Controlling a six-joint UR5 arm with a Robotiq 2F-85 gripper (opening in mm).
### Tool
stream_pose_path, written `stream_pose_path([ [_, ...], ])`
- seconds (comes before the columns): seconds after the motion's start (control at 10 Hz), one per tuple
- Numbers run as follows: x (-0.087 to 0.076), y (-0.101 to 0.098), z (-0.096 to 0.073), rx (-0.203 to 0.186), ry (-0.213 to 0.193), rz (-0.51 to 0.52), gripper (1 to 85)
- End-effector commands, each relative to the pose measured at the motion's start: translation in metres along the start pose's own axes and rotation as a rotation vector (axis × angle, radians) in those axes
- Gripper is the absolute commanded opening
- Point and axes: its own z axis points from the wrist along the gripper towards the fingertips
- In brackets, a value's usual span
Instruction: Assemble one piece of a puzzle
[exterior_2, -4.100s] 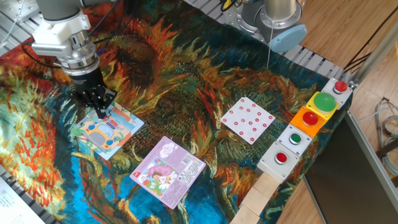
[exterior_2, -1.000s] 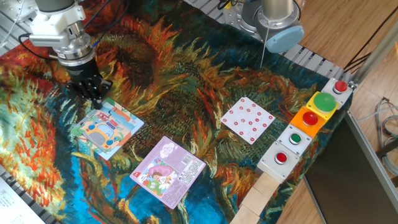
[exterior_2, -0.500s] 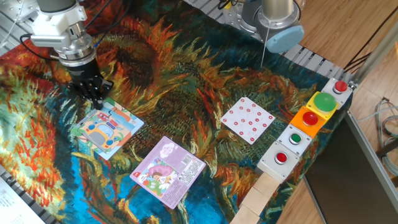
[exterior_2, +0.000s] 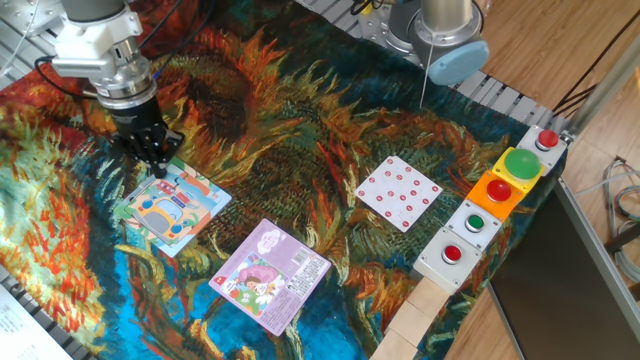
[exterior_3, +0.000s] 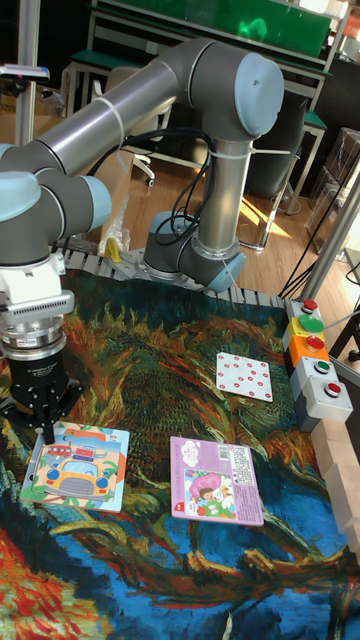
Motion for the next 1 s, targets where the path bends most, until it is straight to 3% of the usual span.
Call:
stream_pose_path([
  [0.0, -0.0033, 0.0012, -0.0011, -0.006, -0.014, 0.012, 1.3],
  [0.9, -0.0040, 0.0034, -0.0028, -0.011, -0.015, 0.017, 1.3],
])
